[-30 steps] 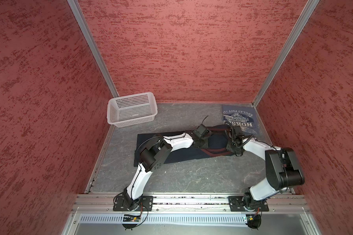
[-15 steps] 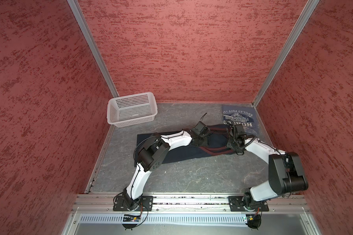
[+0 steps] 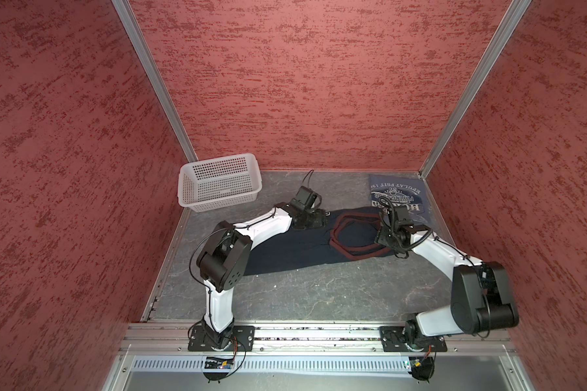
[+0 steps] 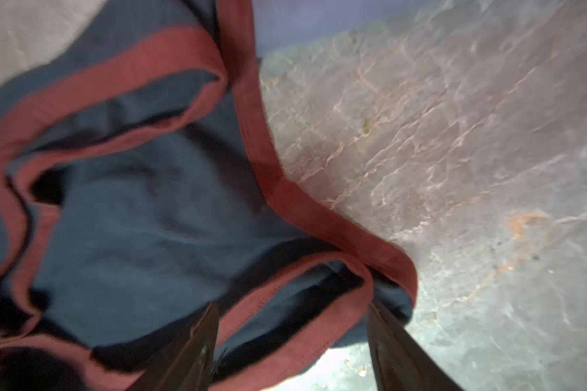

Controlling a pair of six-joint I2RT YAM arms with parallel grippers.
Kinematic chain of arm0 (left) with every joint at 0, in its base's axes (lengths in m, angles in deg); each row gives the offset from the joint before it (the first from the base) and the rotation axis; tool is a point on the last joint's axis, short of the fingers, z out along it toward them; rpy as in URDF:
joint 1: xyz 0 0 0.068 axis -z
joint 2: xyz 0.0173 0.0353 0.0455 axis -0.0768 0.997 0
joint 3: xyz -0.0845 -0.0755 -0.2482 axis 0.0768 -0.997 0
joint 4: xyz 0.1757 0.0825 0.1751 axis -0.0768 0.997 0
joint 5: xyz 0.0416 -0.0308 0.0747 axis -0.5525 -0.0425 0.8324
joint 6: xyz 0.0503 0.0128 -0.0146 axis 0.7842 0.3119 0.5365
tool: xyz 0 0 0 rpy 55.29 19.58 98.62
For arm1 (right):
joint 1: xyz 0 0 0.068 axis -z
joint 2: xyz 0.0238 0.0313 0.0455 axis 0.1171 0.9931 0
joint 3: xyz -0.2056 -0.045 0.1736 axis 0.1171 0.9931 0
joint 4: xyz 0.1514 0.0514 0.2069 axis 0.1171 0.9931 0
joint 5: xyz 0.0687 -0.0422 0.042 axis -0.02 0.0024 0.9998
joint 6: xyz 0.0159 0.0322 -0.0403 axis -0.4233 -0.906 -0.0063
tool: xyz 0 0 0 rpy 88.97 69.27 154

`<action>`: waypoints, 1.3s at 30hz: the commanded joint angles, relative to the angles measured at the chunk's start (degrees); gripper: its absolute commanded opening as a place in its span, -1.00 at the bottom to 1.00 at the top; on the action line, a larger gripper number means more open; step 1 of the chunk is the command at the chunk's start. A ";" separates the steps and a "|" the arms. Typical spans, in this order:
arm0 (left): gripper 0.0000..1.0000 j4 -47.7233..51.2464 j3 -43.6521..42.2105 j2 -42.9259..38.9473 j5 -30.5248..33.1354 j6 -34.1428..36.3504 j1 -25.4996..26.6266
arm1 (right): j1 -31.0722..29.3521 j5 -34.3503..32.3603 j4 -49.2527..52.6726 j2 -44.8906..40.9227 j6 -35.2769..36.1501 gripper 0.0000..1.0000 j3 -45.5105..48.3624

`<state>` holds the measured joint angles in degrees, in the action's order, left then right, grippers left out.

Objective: Fold and stack the tank tops

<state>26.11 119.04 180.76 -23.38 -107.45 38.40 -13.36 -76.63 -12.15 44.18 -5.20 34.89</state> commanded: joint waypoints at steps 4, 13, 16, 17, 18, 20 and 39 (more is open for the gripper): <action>0.41 1.30 -4.98 0.46 0.99 2.12 -4.45 | -1.10 0.93 -1.29 6.71 -0.25 0.40 -2.95; 0.36 -4.00 -24.68 -8.37 5.14 -2.14 -5.20 | -7.80 0.68 -0.03 17.84 0.69 0.39 -11.91; 0.38 -5.34 -33.69 -15.64 7.99 -5.24 -4.46 | -10.78 0.57 1.16 21.63 1.42 0.38 -15.92; 0.39 -5.57 -36.26 -17.91 8.15 -6.30 -4.39 | -11.74 0.64 1.59 23.06 1.75 0.38 -17.65; 0.39 -5.75 -38.42 -19.83 8.45 -7.30 -4.30 | -12.56 0.60 2.05 24.38 1.99 0.38 -19.22; 0.40 -6.31 -42.47 -23.50 8.48 -9.45 -4.21 | -13.93 0.17 3.10 27.75 2.49 0.38 -23.28; 0.42 -13.32 -28.88 -9.99 -0.08 -17.86 -0.60 | -9.49 -3.54 18.46 62.93 15.22 0.37 -82.83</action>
<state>8.71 88.90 167.19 -19.34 -122.58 35.10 -23.65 -80.87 -0.81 103.13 7.37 -41.68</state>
